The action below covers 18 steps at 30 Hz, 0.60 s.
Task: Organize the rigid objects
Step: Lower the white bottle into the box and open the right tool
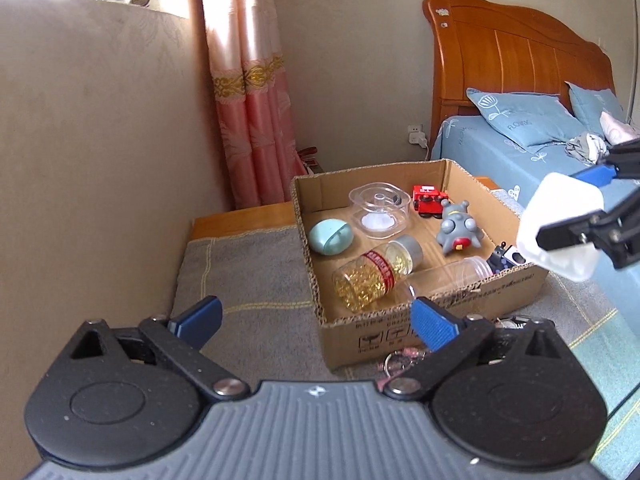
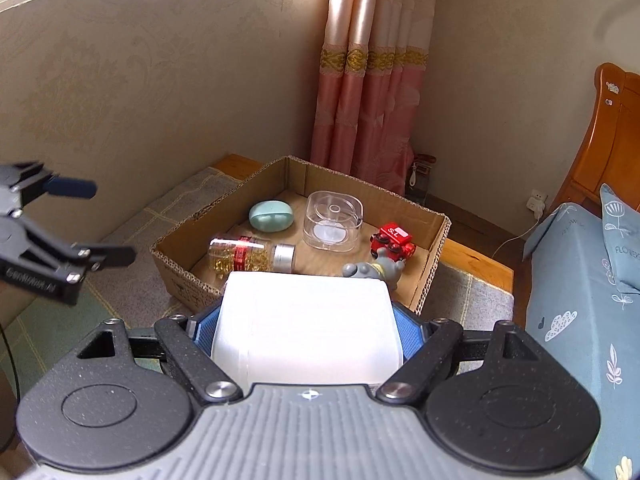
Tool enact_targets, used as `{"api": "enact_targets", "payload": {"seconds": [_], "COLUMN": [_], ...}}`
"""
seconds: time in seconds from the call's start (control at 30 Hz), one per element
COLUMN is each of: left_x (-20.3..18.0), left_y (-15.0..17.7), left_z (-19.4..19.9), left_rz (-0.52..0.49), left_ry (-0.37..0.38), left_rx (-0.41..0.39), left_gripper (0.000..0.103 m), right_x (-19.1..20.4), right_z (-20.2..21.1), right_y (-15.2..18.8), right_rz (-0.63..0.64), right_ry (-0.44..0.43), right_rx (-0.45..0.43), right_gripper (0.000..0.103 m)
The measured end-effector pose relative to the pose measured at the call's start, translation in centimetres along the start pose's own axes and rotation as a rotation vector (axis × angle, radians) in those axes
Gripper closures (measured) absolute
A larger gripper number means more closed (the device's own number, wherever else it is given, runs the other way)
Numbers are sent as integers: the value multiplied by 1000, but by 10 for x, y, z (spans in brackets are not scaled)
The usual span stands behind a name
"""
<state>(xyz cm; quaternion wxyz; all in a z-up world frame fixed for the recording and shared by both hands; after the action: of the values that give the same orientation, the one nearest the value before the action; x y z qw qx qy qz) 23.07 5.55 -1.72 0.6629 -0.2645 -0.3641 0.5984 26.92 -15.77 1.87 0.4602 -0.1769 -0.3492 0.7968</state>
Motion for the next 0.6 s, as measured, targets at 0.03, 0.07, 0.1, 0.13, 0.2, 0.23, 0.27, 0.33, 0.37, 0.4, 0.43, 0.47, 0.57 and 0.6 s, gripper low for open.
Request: {"api": "enact_targets", "payload": {"seconds": [0.03, 0.07, 0.1, 0.13, 0.2, 0.23, 0.27, 0.33, 0.37, 0.4, 0.43, 0.47, 0.57, 0.6], "left_x": [4, 8, 12, 16, 23, 27, 30, 36, 39, 41, 43, 45, 47, 47], "left_y": [5, 11, 15, 18, 23, 26, 28, 31, 34, 35, 37, 38, 42, 43], "left_z": [2, 5, 7, 8, 12, 13, 15, 17, 18, 19, 20, 21, 20, 20], "left_rz": [17, 35, 52, 64, 86, 94, 102, 118, 124, 130, 136, 141, 154, 154], "left_ry": [-8, -17, -24, -27, -37, -41, -47, -60, -65, -71, -76, -78, -83, -84], "left_rx": [3, 2, 3, 5, 5, 4, 5, 10, 13, 17, 19, 19, 27, 30], "left_gripper": [3, 3, 3, 3, 3, 3, 3, 3, 3, 3, 3, 3, 3, 3], "right_x": [-1, -3, -4, -5, -7, -9, -10, -12, -13, -16, -19, -22, -33, -36], "right_z": [-4, -8, -13, -18, -30, -37, -43, -60, -67, -76, -84, -91, -113, -119], "right_y": [-6, -12, -18, -25, -36, -42, -47, -57, -61, -65, -68, -70, -71, -69], "right_rz": [-7, -14, -18, -21, -26, -35, -40, -58, -72, -92, -118, -145, -219, -239], "right_ry": [0, -2, -2, 0, 2, 0, -7, -18, -23, -30, -31, -31, -44, -35], "right_rx": [1, 2, 3, 5, 8, 10, 14, 23, 30, 40, 44, 45, 74, 85], "right_gripper": [17, 17, 17, 17, 17, 17, 17, 17, 17, 17, 17, 17, 17, 16]}}
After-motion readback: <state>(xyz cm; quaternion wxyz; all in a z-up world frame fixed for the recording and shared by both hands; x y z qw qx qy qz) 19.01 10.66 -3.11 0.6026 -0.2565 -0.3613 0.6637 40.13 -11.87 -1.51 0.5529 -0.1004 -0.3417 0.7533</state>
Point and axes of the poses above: each gripper's, at about its wrist camera, not at the fingertips, and z roughly against the way its jaws point, x to its left, y to its underside, the point moved 6 cm from there along -z, roughly the way its jaws point, and after that the axes turned 9 degrees about -y, right-handed, at the moved point
